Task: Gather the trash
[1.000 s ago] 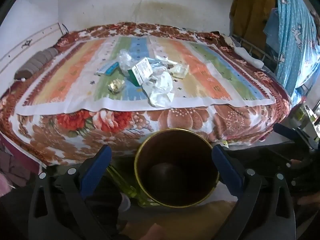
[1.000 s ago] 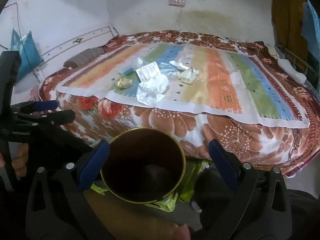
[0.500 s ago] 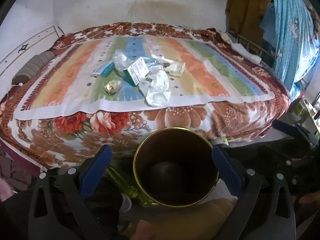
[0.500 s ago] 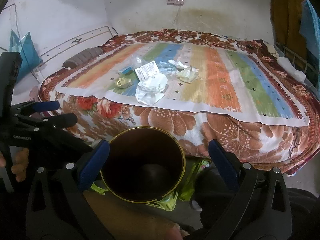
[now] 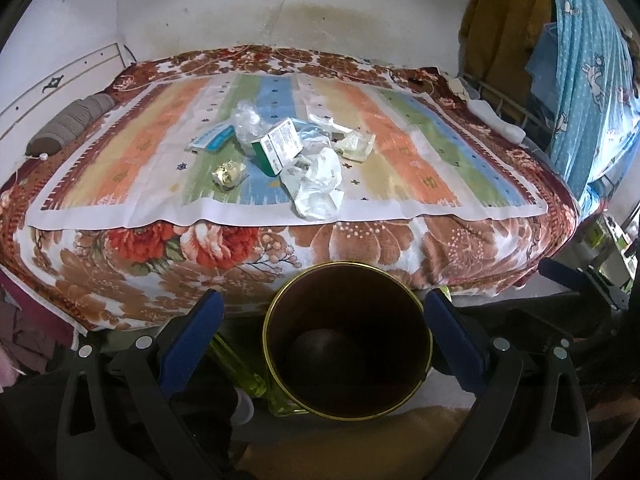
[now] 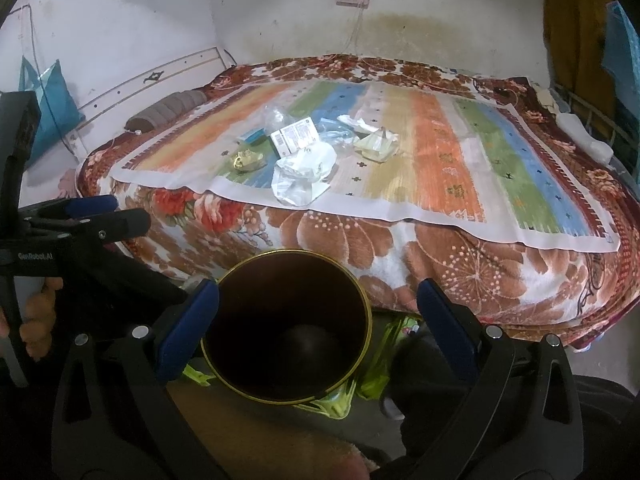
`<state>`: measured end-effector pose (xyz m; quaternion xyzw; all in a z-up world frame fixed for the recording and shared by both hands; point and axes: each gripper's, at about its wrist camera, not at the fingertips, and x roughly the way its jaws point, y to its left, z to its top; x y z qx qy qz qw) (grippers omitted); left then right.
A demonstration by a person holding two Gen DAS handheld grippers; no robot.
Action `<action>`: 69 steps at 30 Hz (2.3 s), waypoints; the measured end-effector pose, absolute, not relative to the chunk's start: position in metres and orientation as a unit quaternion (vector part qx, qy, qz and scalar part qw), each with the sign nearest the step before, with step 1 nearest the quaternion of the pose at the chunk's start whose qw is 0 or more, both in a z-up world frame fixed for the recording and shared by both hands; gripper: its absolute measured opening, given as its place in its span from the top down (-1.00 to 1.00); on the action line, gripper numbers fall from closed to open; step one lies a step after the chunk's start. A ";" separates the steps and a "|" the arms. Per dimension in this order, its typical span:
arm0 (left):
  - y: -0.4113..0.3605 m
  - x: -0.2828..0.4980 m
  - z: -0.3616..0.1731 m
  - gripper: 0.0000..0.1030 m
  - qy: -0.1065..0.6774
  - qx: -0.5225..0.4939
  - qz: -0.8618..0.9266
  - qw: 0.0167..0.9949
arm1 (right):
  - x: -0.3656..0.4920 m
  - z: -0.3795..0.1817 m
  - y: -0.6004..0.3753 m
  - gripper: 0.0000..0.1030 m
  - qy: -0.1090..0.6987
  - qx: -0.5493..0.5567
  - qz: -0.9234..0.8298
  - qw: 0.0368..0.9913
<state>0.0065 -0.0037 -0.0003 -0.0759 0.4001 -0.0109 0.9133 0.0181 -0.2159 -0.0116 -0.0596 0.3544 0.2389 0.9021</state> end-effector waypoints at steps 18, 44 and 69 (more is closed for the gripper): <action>0.001 0.008 0.000 -0.89 0.401 -0.078 0.011 0.913 | 0.018 -0.011 -0.213 -0.83 0.359 -0.058 0.248 0.898; 0.004 0.007 -0.006 -0.89 0.404 -0.076 0.013 0.911 | 0.019 -0.014 -0.208 -0.83 0.364 -0.061 0.258 0.893; 0.015 0.034 0.006 -0.89 0.398 -0.059 0.026 0.915 | 0.052 -0.011 -0.194 -0.83 0.374 -0.058 0.252 0.891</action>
